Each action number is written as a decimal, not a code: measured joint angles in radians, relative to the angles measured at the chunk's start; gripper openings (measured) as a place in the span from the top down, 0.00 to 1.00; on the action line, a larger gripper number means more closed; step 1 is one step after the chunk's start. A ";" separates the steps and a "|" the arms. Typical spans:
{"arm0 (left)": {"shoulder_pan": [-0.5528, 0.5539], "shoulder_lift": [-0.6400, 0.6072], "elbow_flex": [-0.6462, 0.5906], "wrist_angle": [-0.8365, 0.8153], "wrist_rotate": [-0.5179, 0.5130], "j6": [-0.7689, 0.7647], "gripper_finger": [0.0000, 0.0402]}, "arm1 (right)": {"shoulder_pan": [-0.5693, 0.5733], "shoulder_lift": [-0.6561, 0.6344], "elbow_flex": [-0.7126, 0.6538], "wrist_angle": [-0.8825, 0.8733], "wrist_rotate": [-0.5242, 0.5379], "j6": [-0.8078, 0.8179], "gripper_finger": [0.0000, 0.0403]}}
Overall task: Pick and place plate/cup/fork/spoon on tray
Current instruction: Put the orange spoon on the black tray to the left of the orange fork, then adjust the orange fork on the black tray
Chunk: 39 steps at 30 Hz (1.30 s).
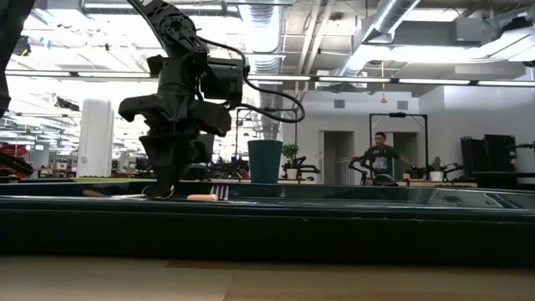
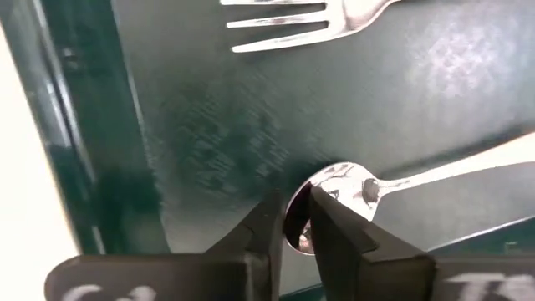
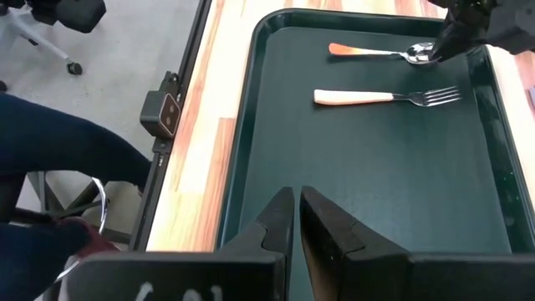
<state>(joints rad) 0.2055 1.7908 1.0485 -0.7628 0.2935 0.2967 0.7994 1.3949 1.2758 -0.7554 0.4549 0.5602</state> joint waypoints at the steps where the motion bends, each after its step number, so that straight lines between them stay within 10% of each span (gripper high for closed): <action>1: 0.000 0.000 0.000 0.000 -0.011 -0.007 0.88 | 0.000 0.000 0.000 0.000 0.000 0.000 0.87; 39: -0.061 -0.215 0.004 0.110 -0.072 -0.421 0.63 | 0.000 0.000 0.000 0.004 0.000 -0.001 0.87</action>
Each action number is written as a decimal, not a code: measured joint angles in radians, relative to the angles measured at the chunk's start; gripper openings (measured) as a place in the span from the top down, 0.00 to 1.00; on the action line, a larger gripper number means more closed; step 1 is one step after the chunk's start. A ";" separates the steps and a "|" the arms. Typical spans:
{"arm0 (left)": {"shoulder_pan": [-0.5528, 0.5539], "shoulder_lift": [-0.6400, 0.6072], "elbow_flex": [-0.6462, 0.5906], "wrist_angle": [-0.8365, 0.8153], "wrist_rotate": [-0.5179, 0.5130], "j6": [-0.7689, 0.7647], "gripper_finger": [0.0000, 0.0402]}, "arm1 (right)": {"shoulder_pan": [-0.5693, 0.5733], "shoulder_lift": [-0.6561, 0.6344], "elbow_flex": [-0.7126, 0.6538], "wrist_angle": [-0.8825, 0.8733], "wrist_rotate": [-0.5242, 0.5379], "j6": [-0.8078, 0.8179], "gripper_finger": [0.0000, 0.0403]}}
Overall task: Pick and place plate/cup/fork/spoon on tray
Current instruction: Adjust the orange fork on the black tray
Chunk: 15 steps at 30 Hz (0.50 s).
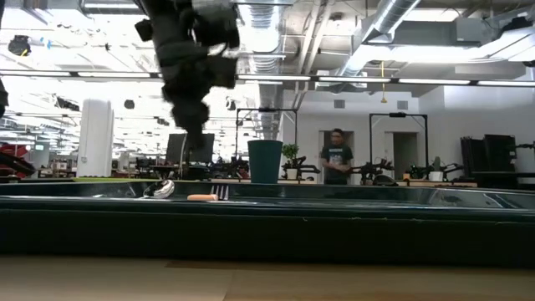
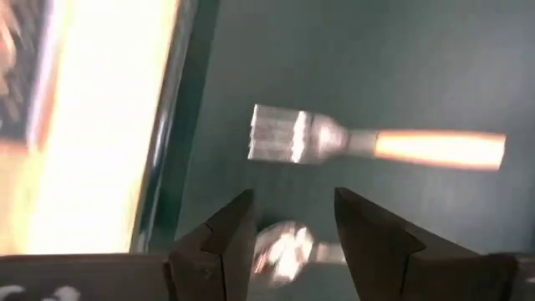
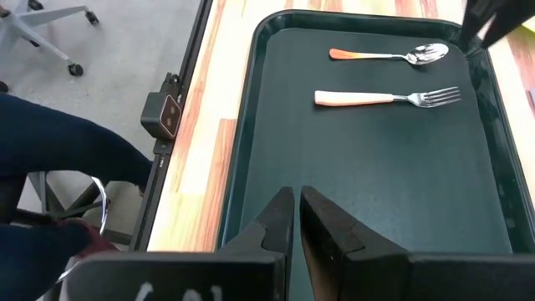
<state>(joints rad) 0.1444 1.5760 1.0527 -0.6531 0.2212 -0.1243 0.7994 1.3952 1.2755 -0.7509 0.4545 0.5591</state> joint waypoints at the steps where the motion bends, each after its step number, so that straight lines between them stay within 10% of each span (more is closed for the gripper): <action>1: -0.025 -0.007 0.000 0.048 -0.024 -0.022 0.63 | 0.000 0.000 0.000 0.000 0.000 0.000 0.87; 15: -0.397 0.042 -0.005 0.425 -0.548 -0.101 0.65 | 0.000 0.000 0.000 -0.004 0.014 0.039 0.87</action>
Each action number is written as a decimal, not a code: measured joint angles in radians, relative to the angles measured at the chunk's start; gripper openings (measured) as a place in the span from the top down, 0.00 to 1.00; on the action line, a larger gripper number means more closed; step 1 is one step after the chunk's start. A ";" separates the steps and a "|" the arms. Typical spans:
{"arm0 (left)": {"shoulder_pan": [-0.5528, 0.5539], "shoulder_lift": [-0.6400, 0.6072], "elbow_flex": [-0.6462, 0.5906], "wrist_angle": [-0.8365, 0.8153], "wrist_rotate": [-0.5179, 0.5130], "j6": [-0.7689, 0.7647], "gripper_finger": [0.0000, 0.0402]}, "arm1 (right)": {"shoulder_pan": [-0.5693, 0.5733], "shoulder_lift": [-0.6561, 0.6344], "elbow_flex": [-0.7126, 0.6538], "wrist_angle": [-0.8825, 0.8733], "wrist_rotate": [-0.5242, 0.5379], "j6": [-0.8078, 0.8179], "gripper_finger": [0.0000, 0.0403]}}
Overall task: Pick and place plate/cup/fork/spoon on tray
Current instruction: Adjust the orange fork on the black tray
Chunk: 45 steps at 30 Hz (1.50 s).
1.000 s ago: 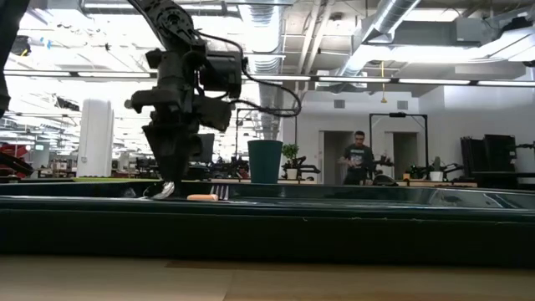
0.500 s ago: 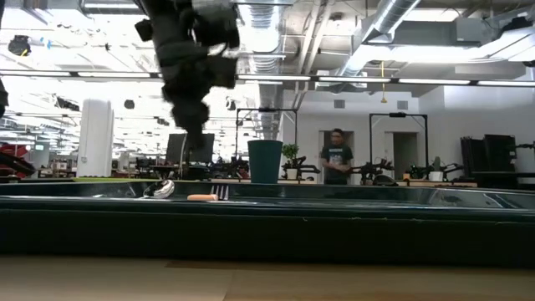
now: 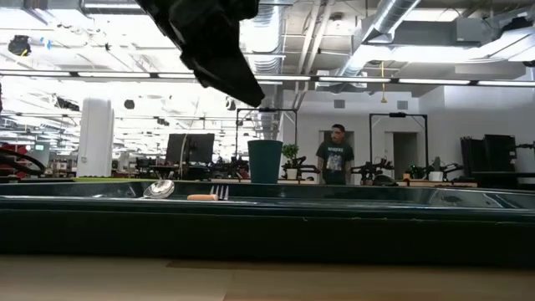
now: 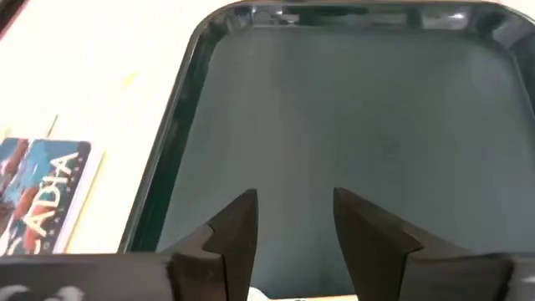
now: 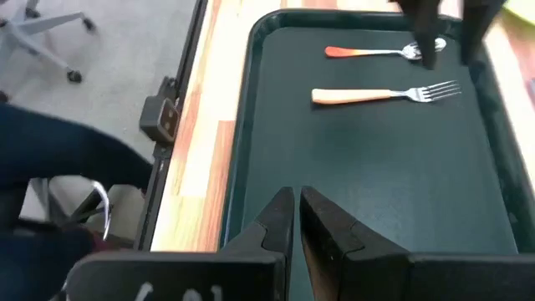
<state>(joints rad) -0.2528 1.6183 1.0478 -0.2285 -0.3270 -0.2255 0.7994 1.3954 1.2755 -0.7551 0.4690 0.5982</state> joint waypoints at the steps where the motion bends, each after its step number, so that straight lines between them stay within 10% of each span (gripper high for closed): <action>1: -0.003 0.015 0.001 0.024 -0.010 -0.013 0.66 | 0.000 0.006 0.000 0.002 0.020 0.004 0.87; 18: 0.007 0.143 0.003 0.017 0.006 -0.101 0.97 | -0.095 0.334 -0.017 -0.161 0.273 0.070 0.90; 45: 0.007 0.143 0.003 0.019 0.096 -0.096 1.00 | -0.254 0.426 -0.283 0.306 -0.131 0.039 0.93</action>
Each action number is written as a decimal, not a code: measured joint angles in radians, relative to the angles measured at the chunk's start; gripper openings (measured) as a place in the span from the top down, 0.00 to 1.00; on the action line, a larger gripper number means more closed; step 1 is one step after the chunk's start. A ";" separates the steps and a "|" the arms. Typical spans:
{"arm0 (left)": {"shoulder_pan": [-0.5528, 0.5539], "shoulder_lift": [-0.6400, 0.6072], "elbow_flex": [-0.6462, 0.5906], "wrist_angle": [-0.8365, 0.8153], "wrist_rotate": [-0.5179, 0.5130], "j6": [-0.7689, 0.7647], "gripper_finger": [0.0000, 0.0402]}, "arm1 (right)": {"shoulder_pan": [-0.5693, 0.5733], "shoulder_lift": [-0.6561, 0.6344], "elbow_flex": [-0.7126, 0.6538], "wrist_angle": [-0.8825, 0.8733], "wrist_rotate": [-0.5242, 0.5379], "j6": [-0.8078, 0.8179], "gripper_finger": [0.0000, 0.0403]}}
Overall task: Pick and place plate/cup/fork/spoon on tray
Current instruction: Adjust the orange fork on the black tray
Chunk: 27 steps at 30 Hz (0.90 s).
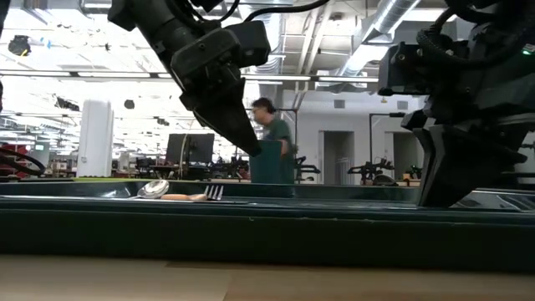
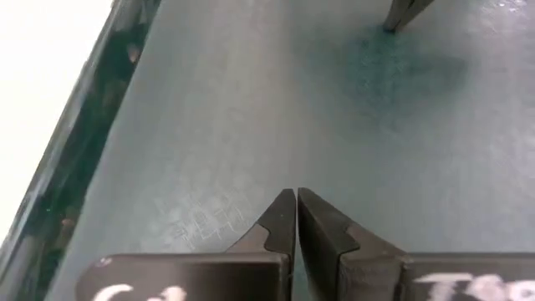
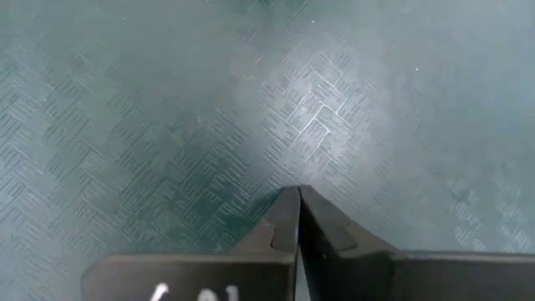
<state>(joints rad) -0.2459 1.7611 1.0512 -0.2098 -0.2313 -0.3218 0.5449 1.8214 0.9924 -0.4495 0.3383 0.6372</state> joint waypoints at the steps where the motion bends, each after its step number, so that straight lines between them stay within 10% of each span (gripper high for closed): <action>1: 0.000 0.000 0.000 -0.001 0.010 -0.003 1.00 | -0.002 0.000 0.000 -0.001 0.000 -0.002 0.93; 27: -0.010 0.008 -0.076 -0.106 0.033 -0.161 1.00 | -0.002 0.003 -0.002 0.002 0.000 -0.021 0.96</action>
<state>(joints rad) -0.2562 1.7691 0.9756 -0.3156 -0.1986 -0.4827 0.5426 1.8240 0.9909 -0.4473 0.3382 0.6167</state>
